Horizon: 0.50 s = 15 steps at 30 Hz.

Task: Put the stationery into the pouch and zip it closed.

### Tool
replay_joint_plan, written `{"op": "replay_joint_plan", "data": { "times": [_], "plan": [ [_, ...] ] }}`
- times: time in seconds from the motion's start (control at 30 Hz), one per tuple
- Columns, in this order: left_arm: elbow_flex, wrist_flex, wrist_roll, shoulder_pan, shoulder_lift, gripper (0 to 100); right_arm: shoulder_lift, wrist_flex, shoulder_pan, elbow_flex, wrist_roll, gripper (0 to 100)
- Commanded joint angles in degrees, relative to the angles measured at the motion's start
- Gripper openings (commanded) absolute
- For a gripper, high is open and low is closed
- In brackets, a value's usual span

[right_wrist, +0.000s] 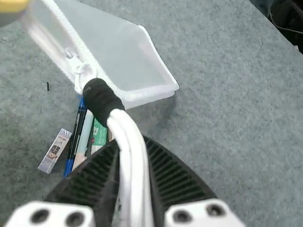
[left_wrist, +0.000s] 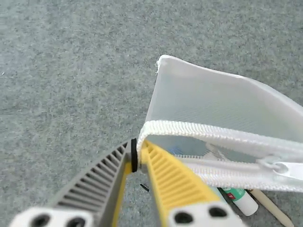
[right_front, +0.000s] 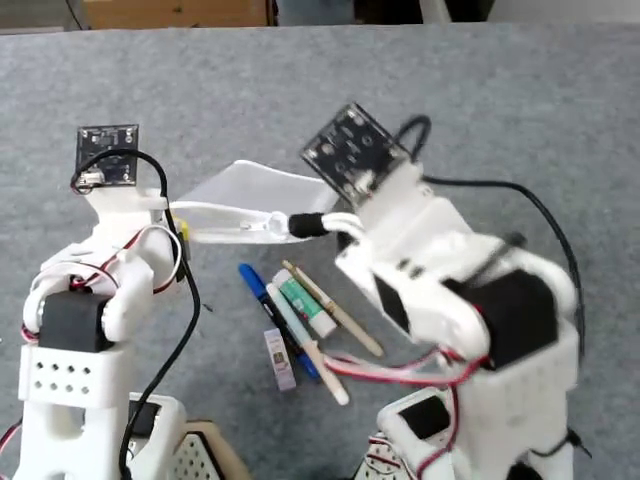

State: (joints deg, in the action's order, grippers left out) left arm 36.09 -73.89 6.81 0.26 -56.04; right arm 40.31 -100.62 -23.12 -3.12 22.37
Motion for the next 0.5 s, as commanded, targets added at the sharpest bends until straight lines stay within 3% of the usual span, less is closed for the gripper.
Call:
{"op": "replay_joint_plan", "data": {
  "times": [0.0, 0.23, 0.47],
  "plan": [
    [-1.5, -0.4, 0.1, -1.5, 0.1, 3, 5.0, -0.2, 1.5, 1.2, 0.2, 1.2],
    [-2.0, -2.0, 0.1, -1.1, 0.2, 3, 7.8, -0.2, 9.4, 3.9, 0.2, 1.2],
    [-1.5, -2.1, 0.1, -0.9, 0.2, 3, 7.8, 1.9, 9.4, 4.1, 0.2, 1.4]
  ]
}}
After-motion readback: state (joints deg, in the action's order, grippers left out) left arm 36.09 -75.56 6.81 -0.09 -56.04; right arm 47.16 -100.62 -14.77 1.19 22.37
